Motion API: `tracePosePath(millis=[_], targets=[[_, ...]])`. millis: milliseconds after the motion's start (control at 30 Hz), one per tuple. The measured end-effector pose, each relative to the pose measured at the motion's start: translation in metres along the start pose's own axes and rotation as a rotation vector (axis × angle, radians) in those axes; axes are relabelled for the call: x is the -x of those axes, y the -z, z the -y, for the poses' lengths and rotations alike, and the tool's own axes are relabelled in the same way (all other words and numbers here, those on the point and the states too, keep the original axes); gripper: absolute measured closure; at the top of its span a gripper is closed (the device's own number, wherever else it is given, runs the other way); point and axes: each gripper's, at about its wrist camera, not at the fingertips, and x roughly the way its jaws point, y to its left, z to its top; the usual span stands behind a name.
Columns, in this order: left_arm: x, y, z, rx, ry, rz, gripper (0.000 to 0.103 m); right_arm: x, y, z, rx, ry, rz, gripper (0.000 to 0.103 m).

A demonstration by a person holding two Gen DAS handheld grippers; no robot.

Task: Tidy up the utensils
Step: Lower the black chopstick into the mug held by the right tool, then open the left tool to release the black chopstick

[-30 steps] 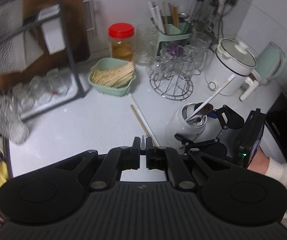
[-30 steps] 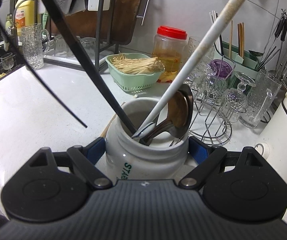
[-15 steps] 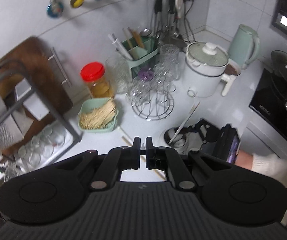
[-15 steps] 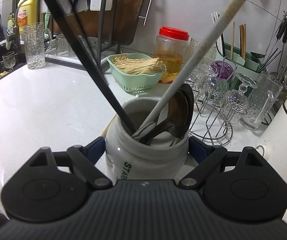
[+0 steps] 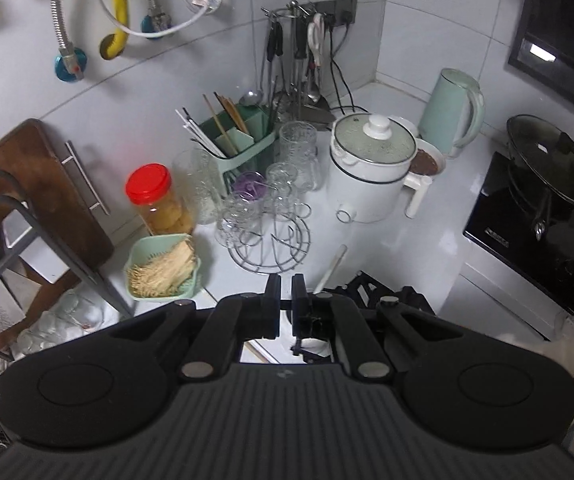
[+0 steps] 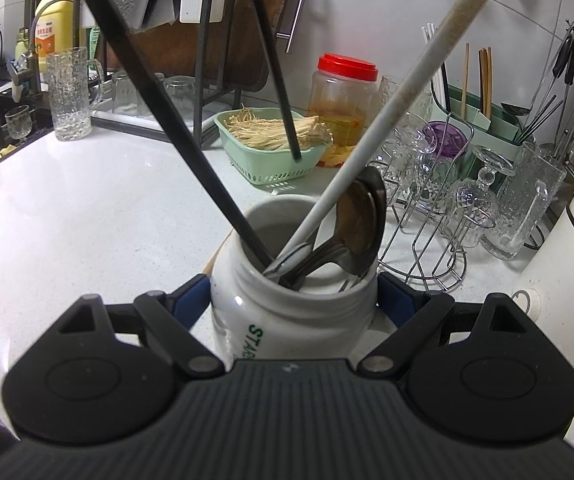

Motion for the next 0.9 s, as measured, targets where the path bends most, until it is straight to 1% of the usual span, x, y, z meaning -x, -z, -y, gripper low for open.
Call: tracePosePath(millis=[167, 333, 433, 600, 767, 900], targets=[[-0.016, 0.002, 0.005, -0.022, 0.023, -0.037, 0.097, 0.000, 0.000, -0.001, -0.002, 0.003, -0.001, 0.012], [-0.041, 0.003, 0.009, -0.055, 0.035, -0.061, 0.097, 0.000, 0.000, -0.001, -0.003, 0.004, 0.002, 0.012], [-0.063, 0.002, 0.008, -0.044, 0.046, -0.085, 0.097, 0.001, 0.000, -0.001, -0.003, 0.005, 0.006, 0.011], [-0.094, 0.001, 0.008, -0.060, 0.054, -0.113, 0.097, 0.001, 0.002, -0.002, -0.002, 0.010, 0.015, 0.011], [-0.120, 0.004, 0.008, -0.063, 0.065, -0.142, 0.097, 0.001, 0.000, -0.003, -0.001, 0.015, 0.009, 0.011], [-0.134, 0.008, 0.005, -0.054, 0.091, -0.157, 0.097, 0.001, 0.000, -0.004, 0.000, 0.021, 0.006, 0.011]])
